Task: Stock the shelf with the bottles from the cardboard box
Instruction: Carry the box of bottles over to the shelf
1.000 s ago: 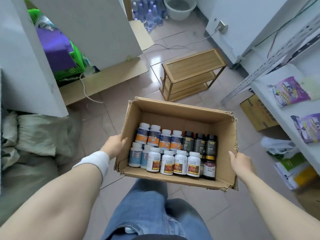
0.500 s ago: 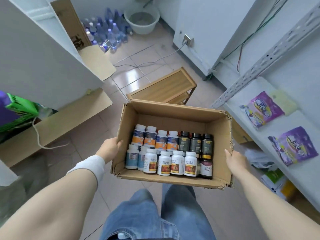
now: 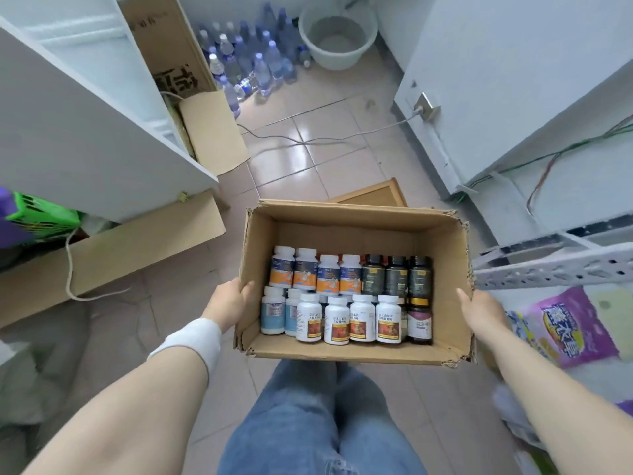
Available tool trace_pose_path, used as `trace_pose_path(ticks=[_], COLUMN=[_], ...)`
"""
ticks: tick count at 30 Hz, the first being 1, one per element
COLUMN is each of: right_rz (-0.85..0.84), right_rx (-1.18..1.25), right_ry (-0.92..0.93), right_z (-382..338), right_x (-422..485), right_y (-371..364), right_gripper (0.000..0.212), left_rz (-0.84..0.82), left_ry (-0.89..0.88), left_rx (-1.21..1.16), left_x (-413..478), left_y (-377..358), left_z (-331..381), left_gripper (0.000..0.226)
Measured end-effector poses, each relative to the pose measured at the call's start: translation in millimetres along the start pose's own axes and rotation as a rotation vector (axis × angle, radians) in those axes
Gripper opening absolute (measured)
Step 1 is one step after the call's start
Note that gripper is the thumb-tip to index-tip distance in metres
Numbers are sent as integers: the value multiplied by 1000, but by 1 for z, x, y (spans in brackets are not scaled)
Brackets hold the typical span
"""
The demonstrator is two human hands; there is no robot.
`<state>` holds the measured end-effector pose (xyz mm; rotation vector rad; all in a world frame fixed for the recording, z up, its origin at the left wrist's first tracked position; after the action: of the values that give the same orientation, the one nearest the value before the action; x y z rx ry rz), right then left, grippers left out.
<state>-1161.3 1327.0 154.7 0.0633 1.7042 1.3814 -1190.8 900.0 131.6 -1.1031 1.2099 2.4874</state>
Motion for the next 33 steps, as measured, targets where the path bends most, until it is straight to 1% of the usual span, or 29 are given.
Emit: trace_pose_path(ticks=[4,8,13,21,25,28,33], right_rz=[-12,-44,-58,-80,-73,-50,-8], right_rx=[-53,-120,-147,-222,-261,-287,-230], right_ry=[4,53,124,236,276,286,229], right_z=[-43,-84,-129,-198,-219,-219,-213], right_x=[63,109,163,269,292,297,290], right_y=[25,47,70,38,37,34,25], right_gripper=[51,50,48,48,48,48,48], left_rz=[1,13,10,64,96,97,157], left_ry=[41,114,215,304,338,361,378], left_rx=[-64,-81,-155,-165,-159,-148,-104], left_x=[47,76,106,191,209,215,209], left_y=[-4,-9,-9,-43,-52,-56,-68], left_z=[29,50,66,66,61,54,66], left_gripper=[37,37,37,39,43,46,45])
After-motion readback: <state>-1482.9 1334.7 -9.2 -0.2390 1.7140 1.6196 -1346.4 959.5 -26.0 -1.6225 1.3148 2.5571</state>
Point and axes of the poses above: each hand's wrist, its own x-axis towards the middle knuckle, its own y-axis out of the back of the hand, z = x × y, the point moved 3 cm from there along x, towards the middle knuckle, and after that the axes turned 3 degrees about -x, right-handed, at the moved point
